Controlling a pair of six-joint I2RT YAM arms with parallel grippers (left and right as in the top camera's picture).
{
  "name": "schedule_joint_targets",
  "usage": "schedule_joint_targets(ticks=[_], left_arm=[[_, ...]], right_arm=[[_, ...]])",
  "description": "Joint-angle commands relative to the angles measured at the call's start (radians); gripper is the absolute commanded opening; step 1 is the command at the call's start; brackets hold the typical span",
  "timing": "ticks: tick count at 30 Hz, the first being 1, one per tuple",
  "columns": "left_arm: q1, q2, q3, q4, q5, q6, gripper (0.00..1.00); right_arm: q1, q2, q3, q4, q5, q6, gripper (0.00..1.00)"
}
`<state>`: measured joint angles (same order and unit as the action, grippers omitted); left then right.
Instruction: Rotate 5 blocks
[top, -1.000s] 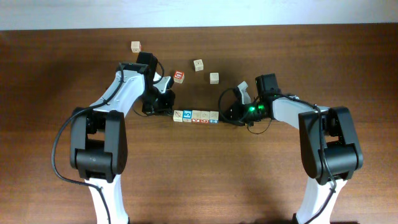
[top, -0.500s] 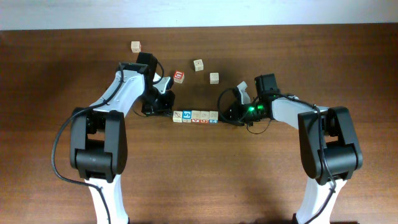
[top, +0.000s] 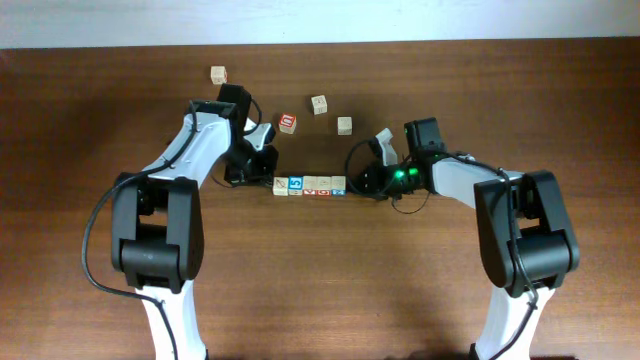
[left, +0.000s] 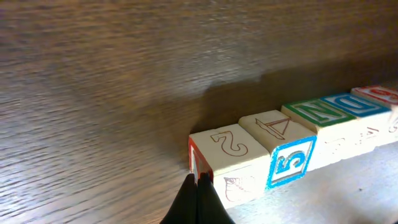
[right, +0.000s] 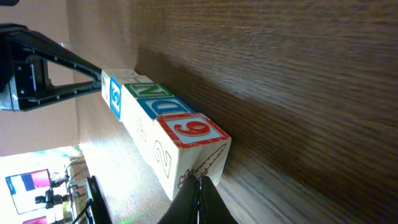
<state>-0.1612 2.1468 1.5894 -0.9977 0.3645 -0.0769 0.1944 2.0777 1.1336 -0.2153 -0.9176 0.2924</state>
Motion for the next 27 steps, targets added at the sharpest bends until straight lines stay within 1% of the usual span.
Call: schedule_joint_targets(ticks=[1,9,20,27], left_arm=[[-0.016,-0.019,-0.005,0.003,0.061,-0.013,0.0],[-0.016,-0.019,-0.005,0.006,0.061,-0.013,0.0],[-0.016,-0.019,-0.005,0.006,0.061,-0.013,0.0],[-0.016,-0.019,-0.005,0.006,0.061,-0.013,0.0]], right_arm=[[0.036,0.006,0.002,0.007,-0.074,0.001,0.05],[0.042,-0.005,0.003,0.006,-0.077,0.0,0.05],[0.074,-0.074,0.005,0.006,-0.066,0.001,0.05],[0.085,-0.078,0.011,0.003,-0.066,0.001,0.05]])
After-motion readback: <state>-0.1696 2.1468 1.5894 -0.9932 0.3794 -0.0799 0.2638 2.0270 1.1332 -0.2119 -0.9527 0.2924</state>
